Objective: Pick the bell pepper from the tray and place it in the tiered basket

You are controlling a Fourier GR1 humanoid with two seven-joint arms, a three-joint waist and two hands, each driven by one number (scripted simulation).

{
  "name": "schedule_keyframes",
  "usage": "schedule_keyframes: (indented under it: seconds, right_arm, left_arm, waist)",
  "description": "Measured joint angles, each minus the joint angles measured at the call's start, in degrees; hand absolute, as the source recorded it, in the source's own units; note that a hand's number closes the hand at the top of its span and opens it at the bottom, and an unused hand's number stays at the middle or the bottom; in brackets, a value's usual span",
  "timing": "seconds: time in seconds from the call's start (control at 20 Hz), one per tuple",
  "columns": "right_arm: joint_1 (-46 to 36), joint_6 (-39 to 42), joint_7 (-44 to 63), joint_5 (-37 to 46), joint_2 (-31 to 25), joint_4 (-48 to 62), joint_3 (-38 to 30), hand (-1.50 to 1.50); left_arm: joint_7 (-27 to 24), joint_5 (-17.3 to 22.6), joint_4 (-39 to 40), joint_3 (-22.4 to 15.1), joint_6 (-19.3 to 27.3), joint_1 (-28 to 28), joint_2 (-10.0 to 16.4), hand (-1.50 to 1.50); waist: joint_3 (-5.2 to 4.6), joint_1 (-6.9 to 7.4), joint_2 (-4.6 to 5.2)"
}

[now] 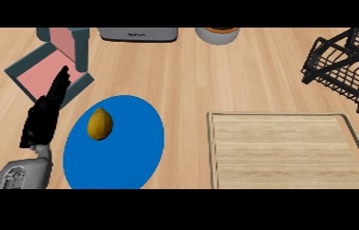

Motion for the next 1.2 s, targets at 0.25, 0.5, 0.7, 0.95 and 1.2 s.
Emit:
schedule_keyframes:
  seconds: [0.25,0.5,0.7,0.95,1.2]
  right_arm:
    - [1.0,-3.0,-0.4,-2.4,-0.6,-3.7,-1.4,-1.5]
    - [3.6,-1.7,2.7,-4.4,-3.7,-9.4,-2.6,-1.5]
    - [7.5,2.3,7.3,-8.0,-4.9,-16.1,-4.9,-1.5]
    - [15.7,9.9,9.8,-14.5,-7.0,-26.4,-9.5,-1.5]
    - [27.2,16.2,10.1,-21.8,-6.5,-40.5,-15.7,-1.5]
  left_arm:
    - [0.4,-0.3,0.3,0.0,0.3,-0.6,-0.2,0.0]
    - [-0.2,-0.8,0.8,0.0,1.2,0.4,-1.0,0.0]
    - [0.1,-0.7,-0.2,0.3,0.9,1.5,-0.6,0.0]
    - [0.6,0.0,0.0,1.5,0.7,1.5,0.1,0.0]
    - [-0.1,-0.1,0.0,2.1,1.1,2.8,0.0,0.0]
  waist:
    - [0.59,-0.38,0.14]
    - [0.91,-1.35,-0.03]
    - [1.01,-2.23,-0.38]
    - [1.03,-3.39,-0.65]
    - [1.04,-4.5,-0.88]
